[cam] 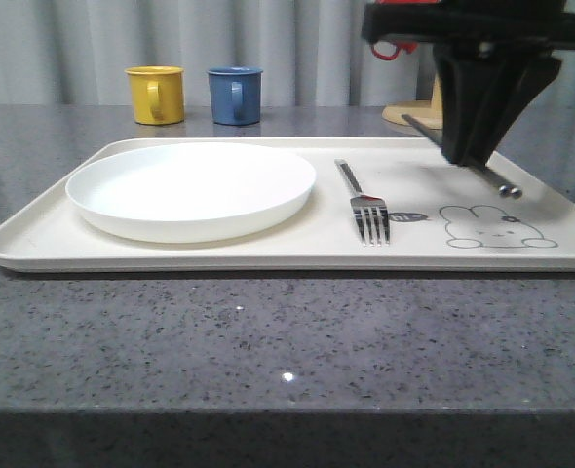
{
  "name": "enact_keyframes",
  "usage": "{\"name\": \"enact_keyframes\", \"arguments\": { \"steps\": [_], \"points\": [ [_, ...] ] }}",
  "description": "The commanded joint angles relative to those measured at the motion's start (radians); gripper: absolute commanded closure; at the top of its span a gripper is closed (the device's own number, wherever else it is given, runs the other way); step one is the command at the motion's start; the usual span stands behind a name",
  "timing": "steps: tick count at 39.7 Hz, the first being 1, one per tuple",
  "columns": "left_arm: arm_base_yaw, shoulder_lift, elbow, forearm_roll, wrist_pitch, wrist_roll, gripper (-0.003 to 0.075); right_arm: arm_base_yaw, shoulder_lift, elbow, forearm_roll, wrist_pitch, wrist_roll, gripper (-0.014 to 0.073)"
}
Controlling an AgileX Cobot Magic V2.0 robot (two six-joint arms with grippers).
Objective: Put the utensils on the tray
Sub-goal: 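Lower the chopsticks onto the tray beside the fork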
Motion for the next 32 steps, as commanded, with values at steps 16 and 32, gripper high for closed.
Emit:
{"name": "enact_keyframes", "arguments": {
  "steps": [16,32],
  "points": [
    [0.001,0.012,-0.026,-0.011,-0.078,-0.007,0.0738,0.003,0.041,-0.034,-0.014,-0.103,0.069,0.064],
    [0.001,0.012,-0.026,-0.011,-0.078,-0.007,0.0738,0.003,0.043,-0.034,-0.009,-0.093,0.069,0.0468]
  ]
}}
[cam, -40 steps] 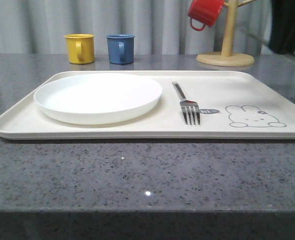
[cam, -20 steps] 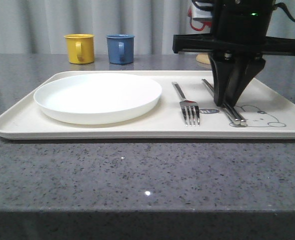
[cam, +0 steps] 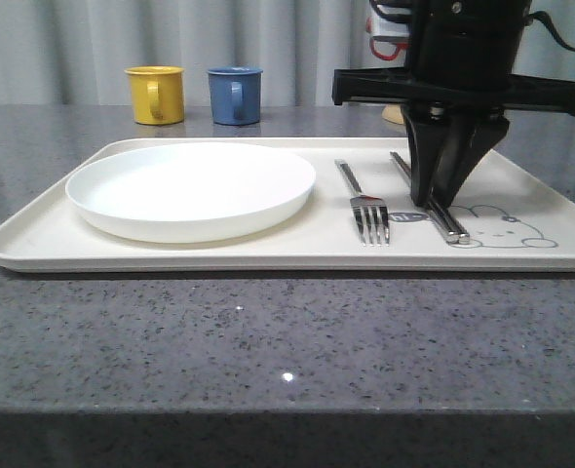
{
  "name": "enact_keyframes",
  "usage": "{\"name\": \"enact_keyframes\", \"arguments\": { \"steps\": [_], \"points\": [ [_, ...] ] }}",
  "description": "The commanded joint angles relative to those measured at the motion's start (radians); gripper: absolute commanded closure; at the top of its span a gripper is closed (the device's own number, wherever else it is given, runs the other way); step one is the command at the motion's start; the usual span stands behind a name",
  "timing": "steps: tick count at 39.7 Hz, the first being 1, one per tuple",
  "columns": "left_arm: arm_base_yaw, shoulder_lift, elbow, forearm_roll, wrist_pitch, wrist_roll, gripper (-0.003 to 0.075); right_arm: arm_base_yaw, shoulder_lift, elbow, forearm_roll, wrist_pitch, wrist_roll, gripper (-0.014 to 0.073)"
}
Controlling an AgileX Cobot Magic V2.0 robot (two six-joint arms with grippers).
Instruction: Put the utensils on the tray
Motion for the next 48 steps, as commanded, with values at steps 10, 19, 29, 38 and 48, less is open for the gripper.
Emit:
{"name": "enact_keyframes", "arguments": {
  "steps": [10,19,29,38,48],
  "points": [
    [0.001,0.012,-0.026,-0.011,-0.078,-0.007,0.0738,-0.001,-0.049,-0.071,-0.008,0.023,0.0,0.0293],
    [0.001,0.012,-0.026,-0.011,-0.078,-0.007,0.0738,-0.01,-0.07,-0.196,-0.074,0.14,-0.066,0.0214],
    [0.001,0.012,-0.026,-0.011,-0.078,-0.007,0.0738,-0.177,-0.117,-0.258,-0.075,0.241,-0.267,0.0214],
    [0.001,0.012,-0.026,-0.011,-0.078,-0.007,0.0738,-0.45,-0.179,-0.194,-0.079,0.241,-0.443,0.0214],
    [0.001,0.012,-0.026,-0.011,-0.078,-0.007,0.0738,-0.66,-0.123,-0.147,0.0,0.184,-0.582,0.0214]
  ]
}}
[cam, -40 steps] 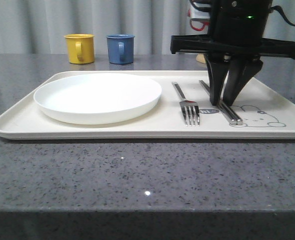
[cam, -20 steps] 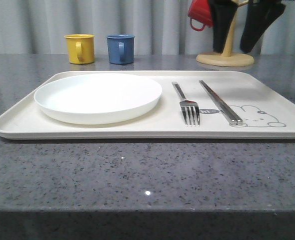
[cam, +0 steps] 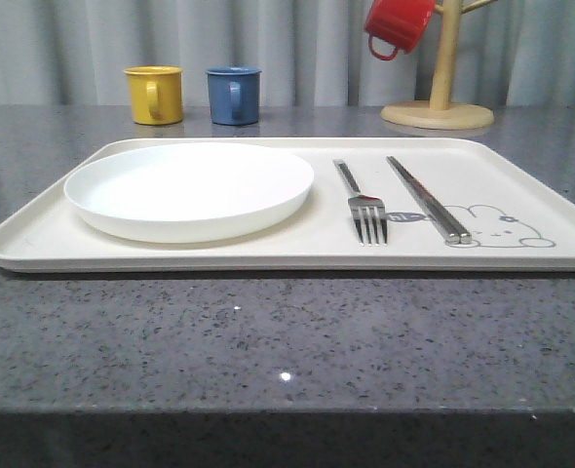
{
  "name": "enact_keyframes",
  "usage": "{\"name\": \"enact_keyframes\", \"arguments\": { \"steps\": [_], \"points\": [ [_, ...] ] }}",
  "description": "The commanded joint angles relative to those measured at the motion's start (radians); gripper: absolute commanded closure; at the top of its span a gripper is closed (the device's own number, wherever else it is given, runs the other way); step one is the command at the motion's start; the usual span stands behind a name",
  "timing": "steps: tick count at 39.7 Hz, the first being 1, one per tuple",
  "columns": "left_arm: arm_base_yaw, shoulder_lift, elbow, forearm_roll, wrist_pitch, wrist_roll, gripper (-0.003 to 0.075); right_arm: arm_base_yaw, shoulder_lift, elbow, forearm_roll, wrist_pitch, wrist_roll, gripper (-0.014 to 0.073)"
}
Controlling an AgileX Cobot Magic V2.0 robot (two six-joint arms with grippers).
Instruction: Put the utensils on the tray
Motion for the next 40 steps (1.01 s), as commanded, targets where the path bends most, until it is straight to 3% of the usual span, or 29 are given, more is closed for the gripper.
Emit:
{"name": "enact_keyframes", "arguments": {
  "steps": [1,22,33,36,40],
  "points": [
    [0.001,0.012,-0.026,-0.011,-0.078,-0.007,0.0738,-0.049,-0.006,-0.018,0.048,0.028,-0.036,0.0214],
    [0.001,0.012,-0.026,-0.011,-0.078,-0.007,0.0738,-0.049,0.125,-0.018,0.051,-0.065,-0.051,0.0217],
    [0.001,0.012,-0.026,-0.011,-0.078,-0.007,0.0738,-0.048,0.161,-0.018,0.057,-0.073,-0.051,0.0296],
    [0.001,0.012,-0.026,-0.011,-0.078,-0.007,0.0738,-0.047,0.163,-0.018,0.057,-0.077,-0.051,0.0334],
    [0.001,0.012,-0.026,-0.011,-0.078,-0.007,0.0738,-0.047,0.163,-0.018,0.057,-0.077,-0.051,0.051]
  ]
}}
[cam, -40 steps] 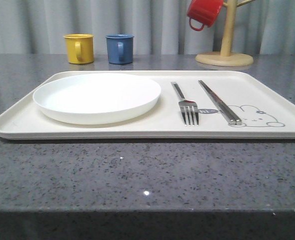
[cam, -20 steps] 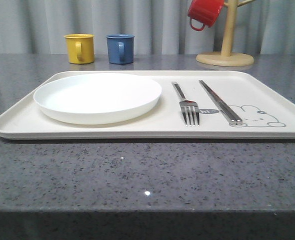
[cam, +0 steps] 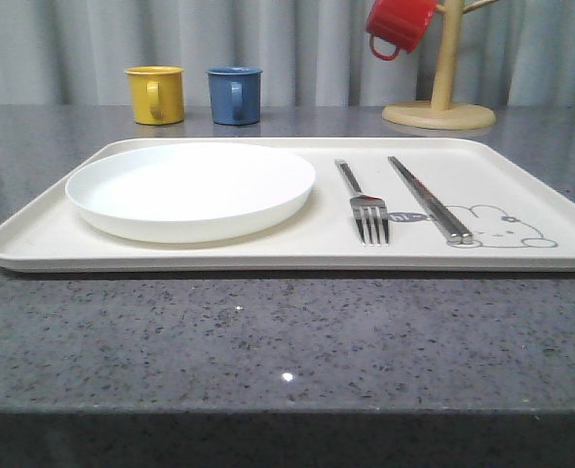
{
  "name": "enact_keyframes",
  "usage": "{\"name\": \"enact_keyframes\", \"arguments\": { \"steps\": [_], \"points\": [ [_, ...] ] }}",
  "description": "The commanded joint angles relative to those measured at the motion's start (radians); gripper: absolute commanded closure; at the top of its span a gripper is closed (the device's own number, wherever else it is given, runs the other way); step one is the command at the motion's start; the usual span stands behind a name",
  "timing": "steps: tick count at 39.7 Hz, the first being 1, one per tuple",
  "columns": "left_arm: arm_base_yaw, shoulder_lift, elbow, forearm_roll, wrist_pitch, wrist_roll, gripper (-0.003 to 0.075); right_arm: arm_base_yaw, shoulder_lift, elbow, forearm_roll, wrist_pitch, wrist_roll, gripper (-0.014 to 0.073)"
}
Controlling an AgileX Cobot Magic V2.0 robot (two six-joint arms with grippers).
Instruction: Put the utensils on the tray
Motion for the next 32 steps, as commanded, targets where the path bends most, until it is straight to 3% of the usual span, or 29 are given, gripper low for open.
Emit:
{"name": "enact_keyframes", "arguments": {
  "steps": [1,4,11,16,22,32],
  "points": [
    [0.001,0.012,-0.026,-0.011,-0.078,-0.007,0.0738,0.002,-0.046,-0.022,0.004,-0.013,-0.014,0.0552],
    [0.001,0.012,-0.026,-0.011,-0.078,-0.007,0.0738,0.004,-0.046,-0.022,0.004,-0.007,-0.013,0.0669],
    [0.001,0.012,-0.026,-0.011,-0.078,-0.007,0.0738,0.011,-0.084,-0.029,0.004,0.015,0.022,0.065],
    [0.001,0.012,-0.026,-0.011,-0.078,-0.007,0.0738,0.029,-0.159,-0.029,-0.013,0.021,0.159,0.065],
    [0.001,0.012,-0.026,-0.011,-0.078,-0.007,0.0738,0.144,-0.234,-0.029,-0.075,0.079,0.257,0.065],
    [0.001,0.012,-0.026,-0.011,-0.078,-0.007,0.0738,0.429,-0.256,-0.029,-0.072,0.138,0.365,0.065]
  ]
}}
